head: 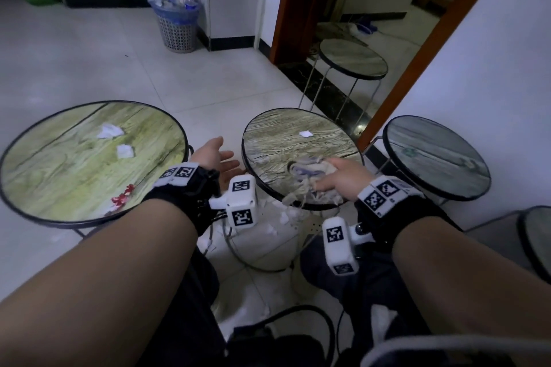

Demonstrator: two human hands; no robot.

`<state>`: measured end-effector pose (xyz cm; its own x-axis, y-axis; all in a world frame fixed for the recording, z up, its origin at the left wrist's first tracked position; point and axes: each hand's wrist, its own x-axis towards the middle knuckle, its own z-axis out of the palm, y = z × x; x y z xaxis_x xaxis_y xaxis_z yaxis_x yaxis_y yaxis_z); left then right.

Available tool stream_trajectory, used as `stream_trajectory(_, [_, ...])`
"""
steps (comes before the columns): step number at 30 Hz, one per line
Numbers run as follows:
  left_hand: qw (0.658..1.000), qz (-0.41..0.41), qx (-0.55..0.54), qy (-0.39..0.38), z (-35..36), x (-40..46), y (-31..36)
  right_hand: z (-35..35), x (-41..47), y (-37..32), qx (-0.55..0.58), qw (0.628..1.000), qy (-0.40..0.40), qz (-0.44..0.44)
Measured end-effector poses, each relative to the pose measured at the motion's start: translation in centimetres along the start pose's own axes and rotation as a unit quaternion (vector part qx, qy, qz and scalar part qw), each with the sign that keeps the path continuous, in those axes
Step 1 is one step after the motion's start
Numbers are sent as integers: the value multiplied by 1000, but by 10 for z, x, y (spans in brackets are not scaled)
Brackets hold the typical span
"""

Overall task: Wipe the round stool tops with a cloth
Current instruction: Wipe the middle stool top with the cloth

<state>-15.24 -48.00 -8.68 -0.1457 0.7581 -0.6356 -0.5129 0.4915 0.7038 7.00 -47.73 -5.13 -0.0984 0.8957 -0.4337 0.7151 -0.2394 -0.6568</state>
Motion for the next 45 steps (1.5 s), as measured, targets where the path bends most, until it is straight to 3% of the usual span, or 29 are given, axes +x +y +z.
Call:
stream_trajectory(2, [1000,-1,-2,-5,-7,1,1,0,3,0,-5,1000,10,14])
stream_trajectory(6, [1000,-11,-2,-23,-11,6,3,16,3,-1,-97,993,-69,19])
stream_trajectory(9, [999,-26,7,-36,-8,11,3,14,9,0,-10,995,-94,26])
stream_trajectory(19, [998,-3,69,-6,0,55,9,-21,50,-8,79,992,84,54])
stream_trajectory(23, [996,-7,82,-16,8,69,15,-37,83,-22,31,988,131,77])
stream_trajectory(31, [998,-20,57,-17,8,83,16,-34,126,-62,-263,954,98,105])
stream_trajectory(34, [998,-17,65,-18,1,84,16,-18,135,-53,-184,975,109,61])
stream_trajectory(36, [998,-17,64,-19,-4,84,16,-13,133,-50,-200,974,96,43])
stream_trajectory(40, [998,-17,57,-25,-8,79,17,-18,112,-59,-208,975,2,82])
stream_trajectory(42, [998,-20,59,-28,-8,76,16,-26,99,-59,-124,987,-31,102])
stream_trajectory(45, [997,-23,66,-30,-7,69,11,-32,84,-54,-10,993,4,115])
